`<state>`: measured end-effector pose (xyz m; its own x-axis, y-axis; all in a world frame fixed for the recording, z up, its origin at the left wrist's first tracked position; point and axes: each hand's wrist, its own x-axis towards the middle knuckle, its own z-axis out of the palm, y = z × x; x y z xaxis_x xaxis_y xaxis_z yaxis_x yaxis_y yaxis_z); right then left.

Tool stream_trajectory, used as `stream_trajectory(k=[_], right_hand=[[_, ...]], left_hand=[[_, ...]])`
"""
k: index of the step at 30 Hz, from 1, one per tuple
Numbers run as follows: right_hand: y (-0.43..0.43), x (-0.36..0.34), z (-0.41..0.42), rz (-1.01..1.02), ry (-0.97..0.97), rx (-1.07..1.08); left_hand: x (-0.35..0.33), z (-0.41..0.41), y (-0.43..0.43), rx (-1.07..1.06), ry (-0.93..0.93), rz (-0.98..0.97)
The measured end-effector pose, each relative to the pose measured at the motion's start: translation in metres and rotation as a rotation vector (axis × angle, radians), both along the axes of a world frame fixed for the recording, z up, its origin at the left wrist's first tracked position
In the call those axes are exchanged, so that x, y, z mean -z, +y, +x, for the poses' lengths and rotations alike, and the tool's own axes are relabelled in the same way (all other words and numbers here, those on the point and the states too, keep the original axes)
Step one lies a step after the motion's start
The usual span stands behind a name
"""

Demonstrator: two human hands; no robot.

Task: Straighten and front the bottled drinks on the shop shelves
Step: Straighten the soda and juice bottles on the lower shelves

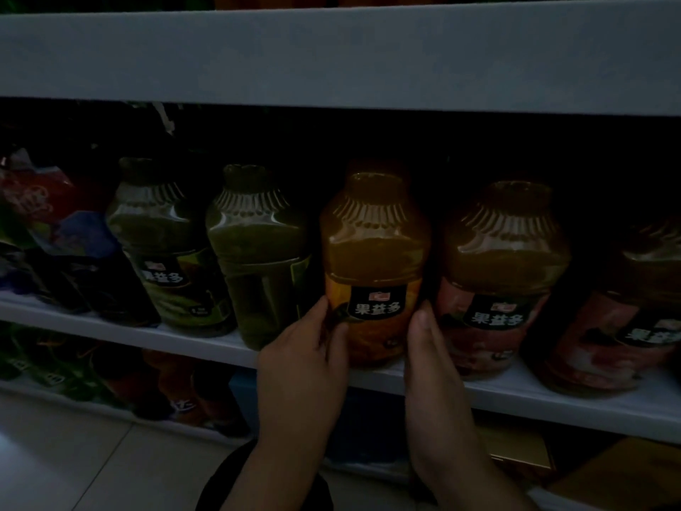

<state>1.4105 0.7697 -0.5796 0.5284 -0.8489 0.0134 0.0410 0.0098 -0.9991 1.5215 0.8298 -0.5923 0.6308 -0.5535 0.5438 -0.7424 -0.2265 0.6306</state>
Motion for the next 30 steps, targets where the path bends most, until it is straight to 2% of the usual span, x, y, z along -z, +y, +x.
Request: stream_trajectory(k=[10,12,13,15,17,21,27,30], right_hand=[[0.02,0.011,0.015,-0.06,0.029,0.085],[0.02,0.014,0.015,-0.055,0.026,0.112],[0.02,0.015,0.015,-0.056,0.034,0.127],[0.019,0.018,0.016,-0.067,0.041,0.164],[0.018,0.021,0.016,-0.057,0.017,0.209],[0.02,0.026,0.017,-0.05,-0.026,0.222],[0.01,0.037,0.014,-0.066,-0.029,0.26],[0.006,0.043,0.012,-0.081,-0.036,0.254]], left_hand=[[0.009,0.018,-0.009,0.188,0.172,-0.031],[0.012,0.018,-0.004,0.239,0.228,-0.096],[0.012,0.02,-0.001,0.189,0.203,-0.162],[0.011,0.027,0.001,-0.114,0.047,-0.29],[0.007,0.033,-0.006,-0.327,0.021,-0.406],[0.001,0.034,-0.036,-0.422,0.108,-0.403],[0.012,0.051,-0.035,-0.458,-0.014,-0.326],[0.004,0.058,-0.029,-0.394,0.019,-0.296]])
